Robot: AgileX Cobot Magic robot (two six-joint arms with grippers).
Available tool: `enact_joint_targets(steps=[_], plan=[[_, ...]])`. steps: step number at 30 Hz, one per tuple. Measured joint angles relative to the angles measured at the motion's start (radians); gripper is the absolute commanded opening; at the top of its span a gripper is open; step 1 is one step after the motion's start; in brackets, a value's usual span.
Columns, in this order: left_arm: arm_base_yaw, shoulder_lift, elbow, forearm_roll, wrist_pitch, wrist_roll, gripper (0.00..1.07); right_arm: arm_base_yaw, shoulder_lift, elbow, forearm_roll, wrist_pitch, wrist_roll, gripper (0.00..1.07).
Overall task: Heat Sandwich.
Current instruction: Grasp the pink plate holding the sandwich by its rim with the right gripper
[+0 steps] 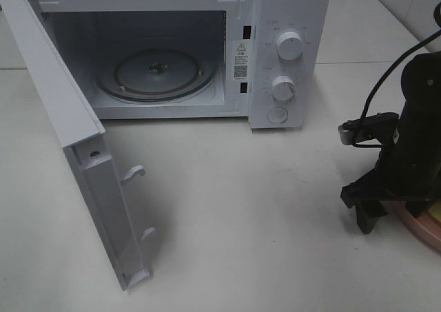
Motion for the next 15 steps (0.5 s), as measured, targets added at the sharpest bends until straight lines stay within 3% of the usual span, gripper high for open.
enact_joint_targets(steps=[6, 7, 8, 9, 12, 15], plan=[[0.0, 0.0, 0.0, 0.0, 0.0, 0.0, 0.99, 0.0, 0.0, 0.0, -0.035, -0.001, 0.033, 0.41], [0.0, 0.0, 0.0, 0.0, 0.0, 0.0, 0.99, 0.0, 0.0, 0.0, -0.05, -0.001, 0.047, 0.35], [0.0, 0.0, 0.0, 0.0, 0.0, 0.0, 0.99, 0.0, 0.0, 0.0, -0.087, -0.001, 0.091, 0.21], [0.0, 0.0, 0.0, 0.0, 0.0, 0.0, 0.99, 0.0, 0.0, 0.0, -0.087, -0.001, 0.091, 0.21], [0.0, 0.0, 0.0, 0.0, 0.0, 0.0, 0.99, 0.0, 0.0, 0.0, -0.132, -0.001, 0.162, 0.0], [0.0, 0.0, 0.0, 0.0, 0.0, 0.0, 0.99, -0.001, 0.0, 0.0, -0.136, 0.002, 0.167, 0.0]])
